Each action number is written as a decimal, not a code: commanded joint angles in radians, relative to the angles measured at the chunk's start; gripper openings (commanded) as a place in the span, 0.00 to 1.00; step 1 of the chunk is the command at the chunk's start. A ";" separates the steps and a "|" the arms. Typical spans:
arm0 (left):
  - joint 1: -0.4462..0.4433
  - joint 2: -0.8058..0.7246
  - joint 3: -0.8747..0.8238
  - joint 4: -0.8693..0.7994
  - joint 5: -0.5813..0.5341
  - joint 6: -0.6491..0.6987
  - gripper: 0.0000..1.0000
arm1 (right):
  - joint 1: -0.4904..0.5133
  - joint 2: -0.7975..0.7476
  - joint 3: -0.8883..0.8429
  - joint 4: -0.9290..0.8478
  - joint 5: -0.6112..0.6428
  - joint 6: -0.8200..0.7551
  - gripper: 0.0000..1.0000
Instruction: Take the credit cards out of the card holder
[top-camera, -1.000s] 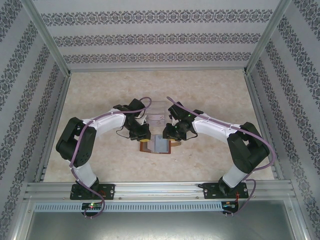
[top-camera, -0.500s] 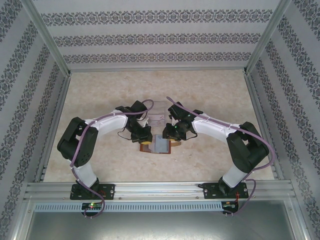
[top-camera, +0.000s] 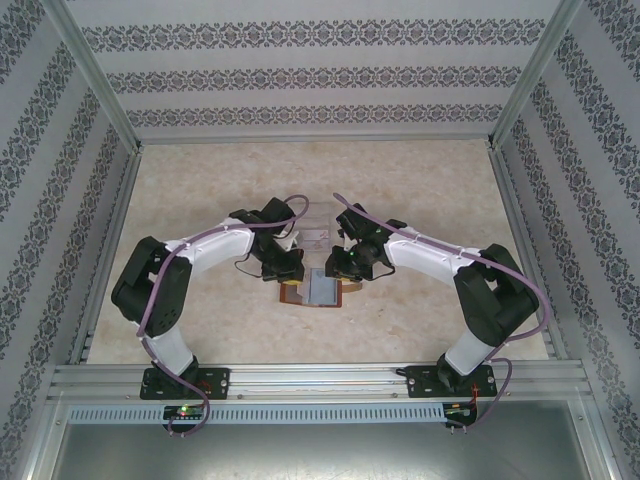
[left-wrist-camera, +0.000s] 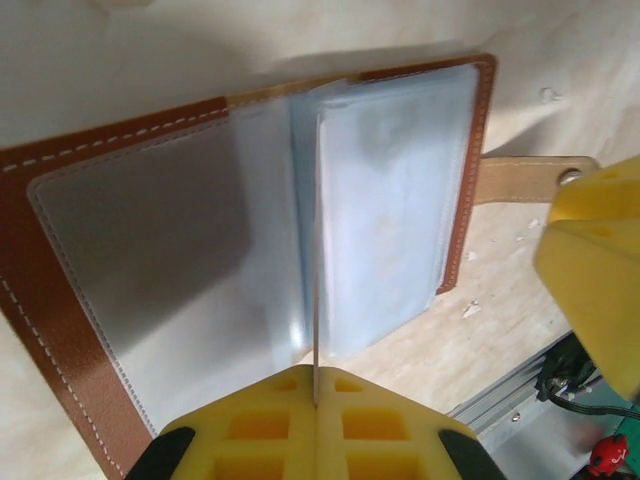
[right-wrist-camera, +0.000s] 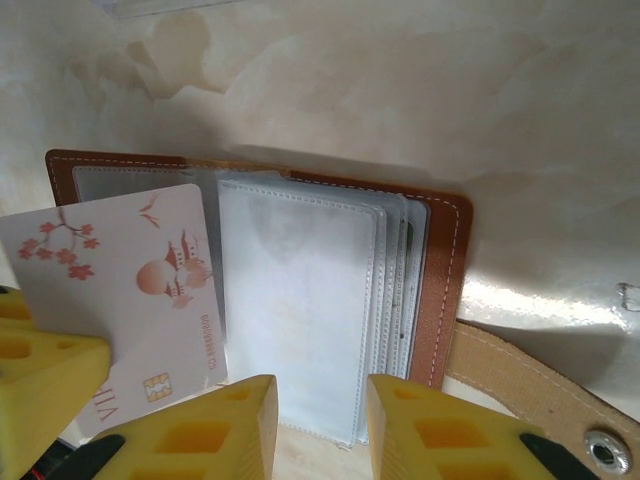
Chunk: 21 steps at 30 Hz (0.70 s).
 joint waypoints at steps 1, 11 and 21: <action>0.019 -0.040 0.048 -0.063 -0.014 0.097 0.00 | -0.021 -0.045 0.013 -0.032 0.022 -0.031 0.31; 0.037 -0.022 0.225 -0.158 -0.145 0.475 0.00 | -0.106 -0.119 -0.009 -0.062 0.028 -0.072 0.31; 0.036 0.099 0.527 -0.323 -0.207 0.979 0.00 | -0.166 -0.188 -0.032 -0.088 0.036 -0.099 0.31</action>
